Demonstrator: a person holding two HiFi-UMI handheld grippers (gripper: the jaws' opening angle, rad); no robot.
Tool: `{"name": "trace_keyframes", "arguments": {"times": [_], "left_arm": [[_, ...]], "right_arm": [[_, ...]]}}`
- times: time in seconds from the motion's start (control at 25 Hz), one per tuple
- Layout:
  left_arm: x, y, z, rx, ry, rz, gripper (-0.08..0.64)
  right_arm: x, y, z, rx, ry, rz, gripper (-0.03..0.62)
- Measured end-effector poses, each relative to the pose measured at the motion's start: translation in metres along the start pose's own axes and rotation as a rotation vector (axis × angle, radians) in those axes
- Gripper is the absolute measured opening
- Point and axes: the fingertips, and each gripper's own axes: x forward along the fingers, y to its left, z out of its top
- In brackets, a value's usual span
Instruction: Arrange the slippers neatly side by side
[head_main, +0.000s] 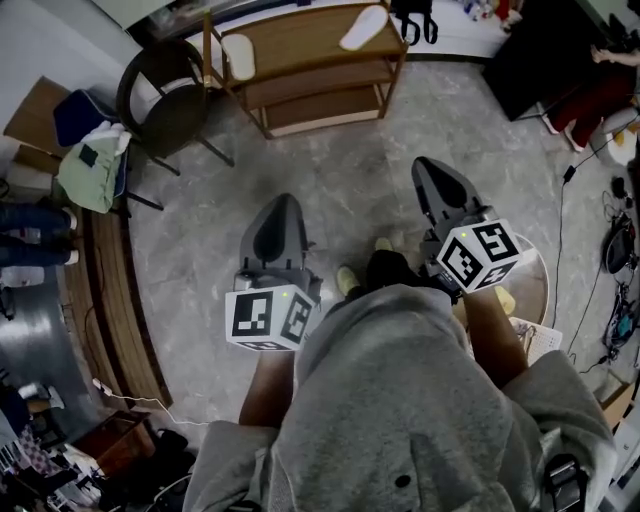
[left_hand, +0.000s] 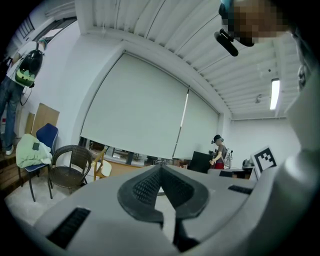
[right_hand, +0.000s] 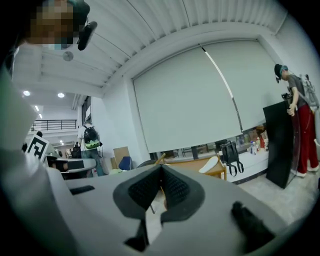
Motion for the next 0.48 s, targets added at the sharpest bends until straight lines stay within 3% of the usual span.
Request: {"name": "trace_keyframes", "arguments": {"times": [0.48], "left_arm": [[0.033,0.015,0.009,0.015,-0.018,-0.018,0.012]], "right_arm": [[0.046,-0.005,0.012,0.011,-0.018,0.062,0.026]]}}
